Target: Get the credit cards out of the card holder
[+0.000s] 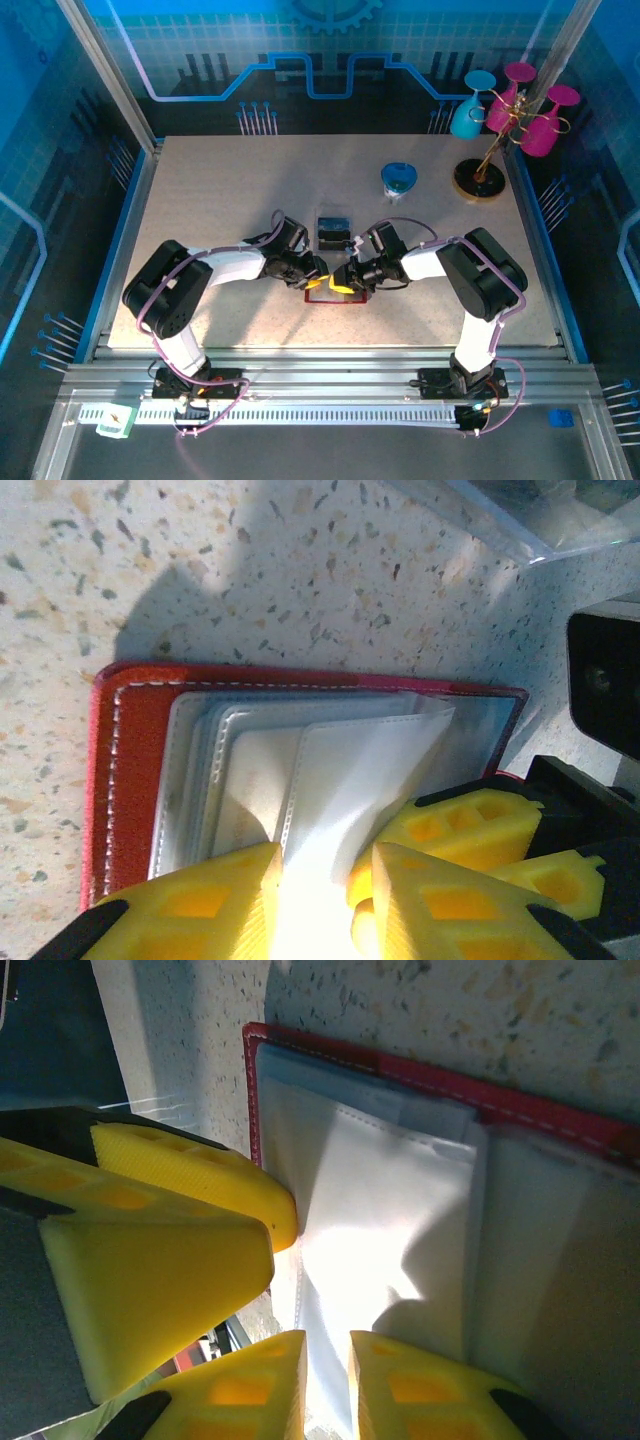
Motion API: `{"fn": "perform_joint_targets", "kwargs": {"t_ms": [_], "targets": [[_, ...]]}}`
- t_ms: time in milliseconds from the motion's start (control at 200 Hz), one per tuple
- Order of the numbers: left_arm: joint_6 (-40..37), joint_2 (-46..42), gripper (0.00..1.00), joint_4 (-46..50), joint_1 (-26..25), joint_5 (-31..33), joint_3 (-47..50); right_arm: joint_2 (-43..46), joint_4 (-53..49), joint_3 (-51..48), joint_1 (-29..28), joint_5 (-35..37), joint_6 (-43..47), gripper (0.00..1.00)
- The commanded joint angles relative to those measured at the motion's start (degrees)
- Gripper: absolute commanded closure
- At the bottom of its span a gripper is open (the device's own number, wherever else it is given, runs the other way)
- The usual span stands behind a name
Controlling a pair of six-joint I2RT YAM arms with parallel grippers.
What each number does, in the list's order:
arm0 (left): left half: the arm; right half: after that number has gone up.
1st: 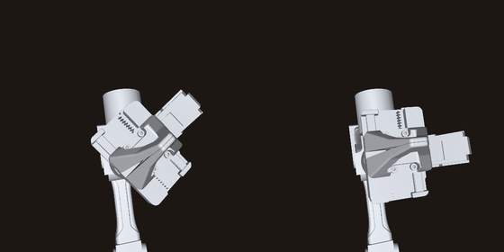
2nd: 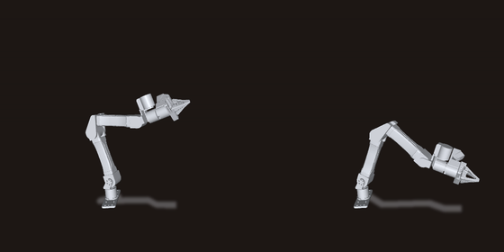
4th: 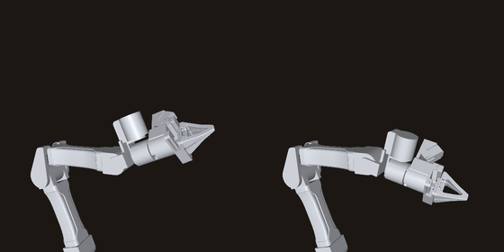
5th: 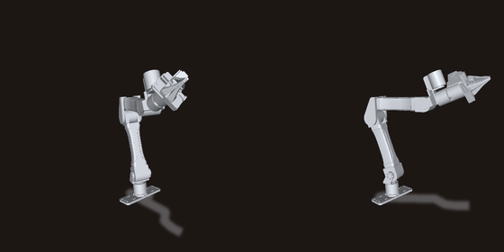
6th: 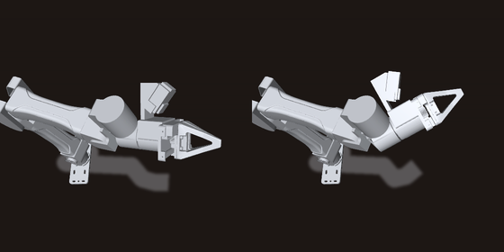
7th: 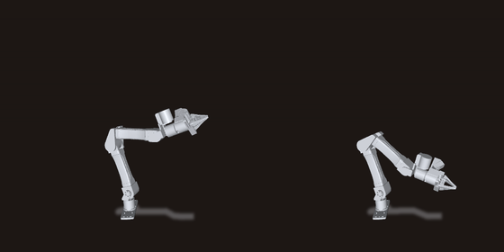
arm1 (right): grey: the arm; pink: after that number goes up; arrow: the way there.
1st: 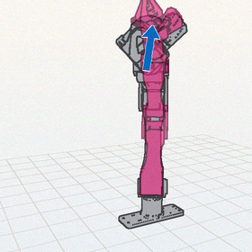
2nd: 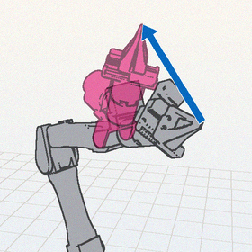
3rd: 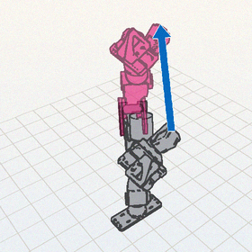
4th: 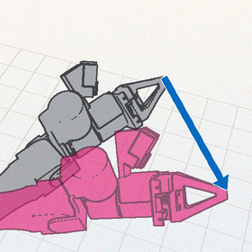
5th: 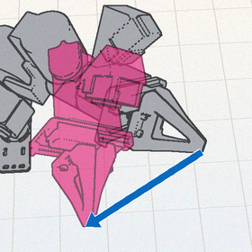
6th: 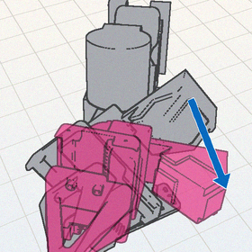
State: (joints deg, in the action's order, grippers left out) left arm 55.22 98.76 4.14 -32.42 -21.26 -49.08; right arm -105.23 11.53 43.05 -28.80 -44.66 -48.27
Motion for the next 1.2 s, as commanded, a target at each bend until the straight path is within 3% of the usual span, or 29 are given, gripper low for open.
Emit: {"fn": "perform_joint_targets", "kwargs": {"t_ms": [0, 100, 580, 700, 905, 1080, 1195], "targets": [[0.3, 0.1, 0.68, 1.4, -0.3, 2.0, 0.2, -0.5, 0.5, -1.0, 0.9, -1.2, -0.5, 0.82], [0.4, -0.2, 0.59, 1.5, -0.2, 2.5, 0.4, -0.5, 0.4, -1.1, 0.9, -1.3, -0.4, 0.82], [0.6, -3.4, 0.44, 3.0, -0.3, 3.6, 0.6, -0.4, -1.1, -0.8, 1.0, -0.4, 0.0, 0.82], [0.8, -1.6, 0.49, 1.5, -0.3, 1.4, -0.1, -0.4, -1.2, -0.4, 1.0, -0.5, 0.1, 0.83], [2.2, -0.4, 0.67, -2.4, -0.5, -1.9, -0.1, 0.3, -0.8, -0.7, 1.0, -0.9, 0.1, 0.84], [1.7, -0.8, 0.69, -1.7, -0.5, -2.3, -0.3, 4.5, 0.0, -1.3, 1.0, -0.4, -1.5, 0.83], [1.6, -0.6, 0.69, -1.9, -0.5, -2.8, -0.8, 9.8, -4.9, -0.6, 1.4, 2.2, -0.3, 0.82]]}}
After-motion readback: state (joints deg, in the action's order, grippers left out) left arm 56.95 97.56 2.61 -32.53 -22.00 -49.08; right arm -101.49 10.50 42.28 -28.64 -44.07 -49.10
